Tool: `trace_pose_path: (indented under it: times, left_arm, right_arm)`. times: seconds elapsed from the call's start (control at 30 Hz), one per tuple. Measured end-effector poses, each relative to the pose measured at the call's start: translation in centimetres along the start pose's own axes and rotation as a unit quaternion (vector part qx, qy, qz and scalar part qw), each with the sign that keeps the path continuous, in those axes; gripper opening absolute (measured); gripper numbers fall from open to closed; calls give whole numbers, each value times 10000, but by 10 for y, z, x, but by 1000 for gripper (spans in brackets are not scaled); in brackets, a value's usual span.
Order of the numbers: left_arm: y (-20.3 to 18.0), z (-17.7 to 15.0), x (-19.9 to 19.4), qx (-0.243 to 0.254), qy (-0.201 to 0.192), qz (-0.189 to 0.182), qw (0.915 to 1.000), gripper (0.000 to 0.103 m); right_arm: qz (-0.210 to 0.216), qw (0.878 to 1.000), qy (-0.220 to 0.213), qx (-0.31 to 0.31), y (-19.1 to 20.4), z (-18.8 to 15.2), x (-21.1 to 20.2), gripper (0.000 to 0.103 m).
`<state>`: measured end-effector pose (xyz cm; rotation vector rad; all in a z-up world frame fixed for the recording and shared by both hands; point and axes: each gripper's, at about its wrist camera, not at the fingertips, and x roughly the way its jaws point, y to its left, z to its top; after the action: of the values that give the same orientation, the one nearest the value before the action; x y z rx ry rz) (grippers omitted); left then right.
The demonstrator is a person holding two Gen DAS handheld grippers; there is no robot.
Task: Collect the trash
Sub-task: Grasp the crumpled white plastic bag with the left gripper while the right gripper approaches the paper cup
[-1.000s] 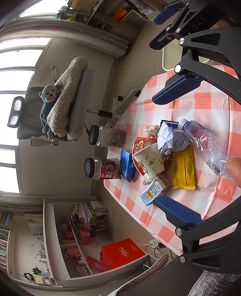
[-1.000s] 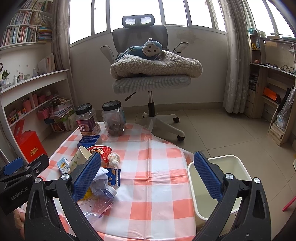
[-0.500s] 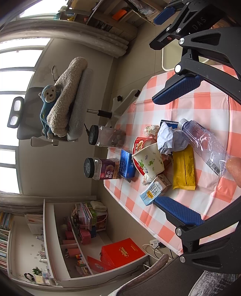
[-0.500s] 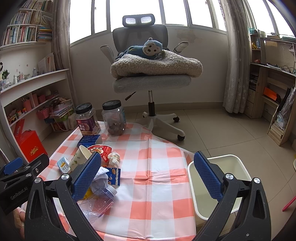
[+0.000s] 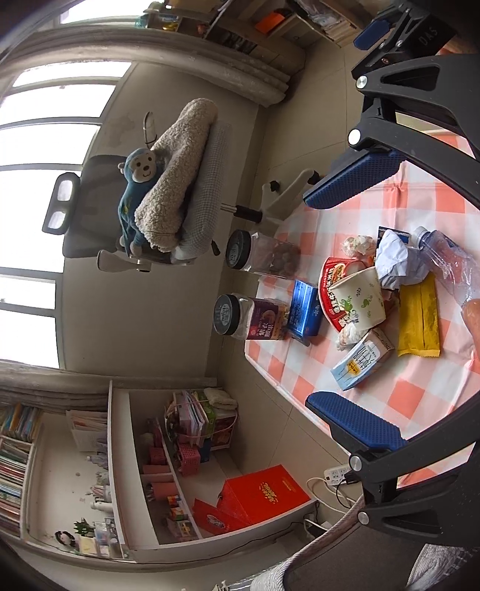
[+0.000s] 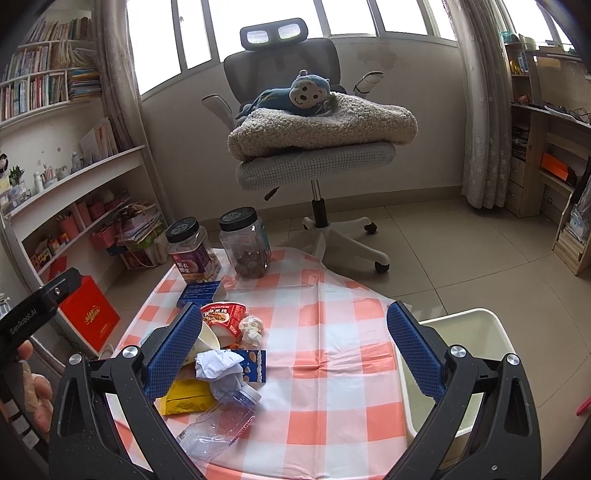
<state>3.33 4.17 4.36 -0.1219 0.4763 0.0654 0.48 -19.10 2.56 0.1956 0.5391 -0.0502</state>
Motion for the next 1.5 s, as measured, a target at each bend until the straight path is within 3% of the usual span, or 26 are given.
trace_pose_path:
  times: [0.07,0.13,0.2,0.27,0.33,0.37,0.4,0.5,0.63,0.67,0.73,0.77,0.8,0.93,1.07,1.23,1.3,1.5]
  left_arm:
    - [5,12,12,-103,183,-247,9995,96]
    - [5,5,48,-103,1071,-658,9920,96]
    - [-4,-24,94,71,2328,-696,9700,96]
    - [-4,-63,123,-197,2854,-532,9567,96]
    - [-6,-93,149,-597,3500,-487,9336,95]
    - [-8,-102,158,-860,3655,-638,9246,95]
    - [-10,-106,164,-1014,3687,-699,9214,95]
    - [-16,-108,174,-1070,3523,-333,9292,95]
    - [-21,-110,195,-1501,3786,-403,9124,94]
    - [-23,-112,201,-1522,3857,-415,9090,91]
    - [-28,-118,210,-1499,4040,-514,9009,69]
    - [-29,-120,211,-1489,4088,-564,8986,66]
    - [-29,-119,208,-1473,4064,-649,8994,53]
    - [-31,-97,182,-1097,3712,-919,9175,52]
    - [-19,-69,144,-967,3269,-1408,9295,52]
    - [12,-41,105,-635,2500,-1177,9590,52]
    - [26,-36,99,-603,2382,-1085,9632,52]
    - [59,-34,102,-744,2411,-928,9632,52]
  right_arm:
    - [-7,9997,239,-60,1,11,12,96]
    - [-37,9991,424,-68,-3,10,25,96]
    - [-131,9981,596,-84,-12,5,39,96]
    - [-306,9965,770,86,-27,-6,52,96]
    - [-361,9899,1284,475,-42,-13,69,96]
    - [-178,9865,1472,697,-48,-12,76,96]
    - [-83,9839,1575,845,-53,-8,81,96]
    - [-261,9818,1667,878,-60,-9,88,96]
    - [-277,9762,1934,937,-62,-17,102,96]
    - [-261,9737,2044,973,-62,-19,107,96]
    - [-213,9667,2302,1094,-63,-26,116,96]
    - [-182,9630,2427,1161,-63,-31,120,96]
    - [-156,9596,2532,1215,-62,-34,124,96]
    - [-169,9560,2639,1269,-57,-40,131,96]
    - [-181,9563,2668,1185,-45,-43,141,96]
    - [-179,9554,2863,696,-9,-60,172,96]
    - [-88,9546,2950,408,9,-68,187,96]
    - [110,9490,3144,-191,47,-89,225,96]
